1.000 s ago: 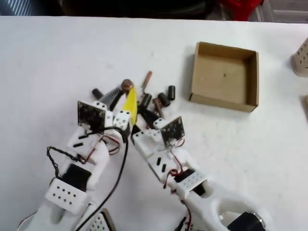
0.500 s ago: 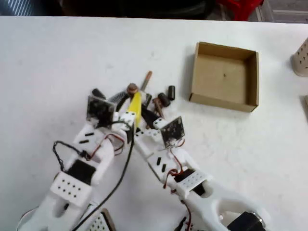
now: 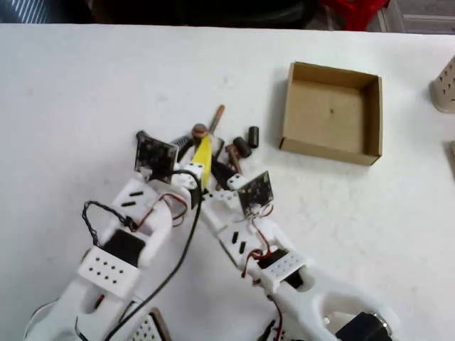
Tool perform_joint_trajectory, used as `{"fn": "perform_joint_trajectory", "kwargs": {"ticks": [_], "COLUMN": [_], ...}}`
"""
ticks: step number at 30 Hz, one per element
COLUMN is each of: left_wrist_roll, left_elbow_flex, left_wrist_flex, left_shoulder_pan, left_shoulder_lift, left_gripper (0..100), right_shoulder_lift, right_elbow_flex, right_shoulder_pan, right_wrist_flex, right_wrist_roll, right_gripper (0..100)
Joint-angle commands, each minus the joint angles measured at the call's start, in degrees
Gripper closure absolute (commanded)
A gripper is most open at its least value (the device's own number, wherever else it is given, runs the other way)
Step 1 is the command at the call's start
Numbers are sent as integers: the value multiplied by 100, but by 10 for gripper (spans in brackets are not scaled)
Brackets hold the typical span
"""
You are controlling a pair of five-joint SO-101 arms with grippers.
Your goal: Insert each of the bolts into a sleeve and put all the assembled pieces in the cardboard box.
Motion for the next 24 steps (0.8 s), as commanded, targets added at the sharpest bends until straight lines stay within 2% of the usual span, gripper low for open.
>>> {"fn": "perform_joint_trajectory", "kwargs": {"ticks": [1,6,13,18,20,24], "left_wrist_roll": [-62,-62,-97,-132,-378,-484], "left_elbow_flex": [-369,-132,484,563,598,615], "left_wrist_flex": [0,18,44,1178,1609,1873], "left_shoulder_pan": [-22,-171,-171,-163,-119,-163], "left_shoulder_lift": [22,-242,-1235,-2132,-2422,-2554], "left_gripper": [899,777,805,806,806,805], "right_shoulder_lift": [-31,-31,-31,-31,-31,-31], "right_elbow_flex": [-26,-26,-26,-35,-62,-62], "right_shoulder_pan": [31,-110,-92,-75,13,31], "right_wrist_flex": [-40,136,136,136,136,136], "right_wrist_roll": [123,334,334,334,334,334], "right_gripper": [981,981,981,981,981,981]}}
